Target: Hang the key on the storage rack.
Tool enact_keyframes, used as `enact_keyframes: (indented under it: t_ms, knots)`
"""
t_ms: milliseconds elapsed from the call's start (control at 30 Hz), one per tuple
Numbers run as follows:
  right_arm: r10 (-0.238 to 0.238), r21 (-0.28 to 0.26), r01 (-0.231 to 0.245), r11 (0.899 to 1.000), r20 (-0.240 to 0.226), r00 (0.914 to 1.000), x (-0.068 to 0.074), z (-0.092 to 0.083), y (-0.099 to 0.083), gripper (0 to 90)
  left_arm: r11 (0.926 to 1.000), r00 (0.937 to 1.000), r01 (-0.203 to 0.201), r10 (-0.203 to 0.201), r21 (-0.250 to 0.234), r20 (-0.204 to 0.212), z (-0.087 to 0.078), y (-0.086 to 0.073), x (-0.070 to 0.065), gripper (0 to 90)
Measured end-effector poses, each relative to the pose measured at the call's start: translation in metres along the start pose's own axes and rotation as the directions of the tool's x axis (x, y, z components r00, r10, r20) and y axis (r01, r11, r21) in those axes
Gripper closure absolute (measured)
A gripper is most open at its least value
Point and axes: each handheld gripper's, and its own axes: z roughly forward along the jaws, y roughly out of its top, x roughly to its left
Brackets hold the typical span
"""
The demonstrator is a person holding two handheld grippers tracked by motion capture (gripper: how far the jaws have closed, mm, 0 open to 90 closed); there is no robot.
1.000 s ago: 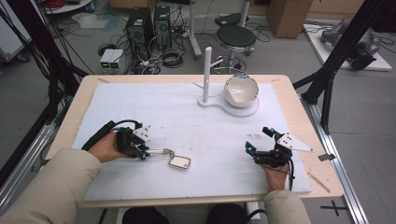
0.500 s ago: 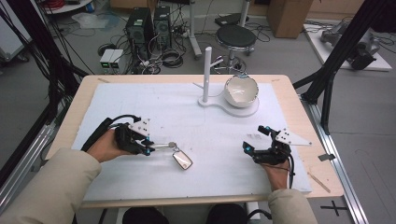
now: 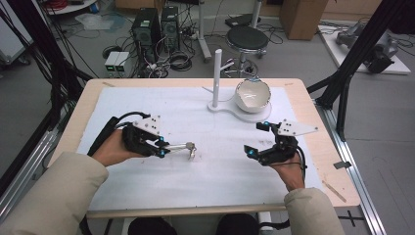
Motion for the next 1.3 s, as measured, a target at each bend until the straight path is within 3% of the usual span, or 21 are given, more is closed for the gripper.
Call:
enact_keyframes:
  t_ms: [133, 367, 433, 600, 933, 1000, 1300]
  knots:
    - [-0.059, 0.046, 0.062, 0.997, -0.065, 0.9962, 0.007, 0.011, 0.023, 0.7, 0.9997, 1.0000, -0.009, 0.009, -0.023, 0.001, -0.003, 0.021, 0.000, 73.9]
    - [-0.095, 0.083, 0.108, 0.991, -0.148, 0.9844, 0.013, 0.025, 0.047, 0.6, 0.9984, 0.9994, -0.023, 0.025, -0.052, 0.022, -0.004, 0.041, -0.002, 73.9]
    - [-0.123, 0.094, 0.140, 0.986, -0.169, 0.9778, 0.015, 0.030, 0.054, 0.6, 0.9980, 0.9992, -0.033, 0.034, -0.055, 0.019, -0.004, 0.043, -0.002, 73.9]
    - [-0.136, 0.149, 0.174, 0.973, -0.233, 0.9628, 0.021, 0.043, 0.071, 0.7, 0.9965, 0.9984, -0.049, 0.051, -0.068, 0.023, -0.003, 0.053, -0.004, 73.8]
    - [-0.174, 0.233, 0.259, 0.937, -0.332, 0.9271, 0.034, 0.069, 0.088, 4.3, 0.9952, 0.9962, -0.076, 0.078, -0.062, 0.038, -0.001, 0.062, -0.009, 73.8]
    - [-0.184, 0.255, 0.281, 0.925, -0.347, 0.9198, 0.037, 0.074, 0.089, 4.3, 0.9950, 0.9958, -0.081, 0.083, -0.059, 0.039, 0.000, 0.062, -0.009, 73.8]
    - [-0.193, 0.322, 0.323, 0.890, -0.374, 0.9071, 0.046, 0.094, 0.095, 8.7, 0.9953, 0.9952, -0.082, 0.084, -0.051, 0.050, 0.002, 0.062, -0.009, 73.8]
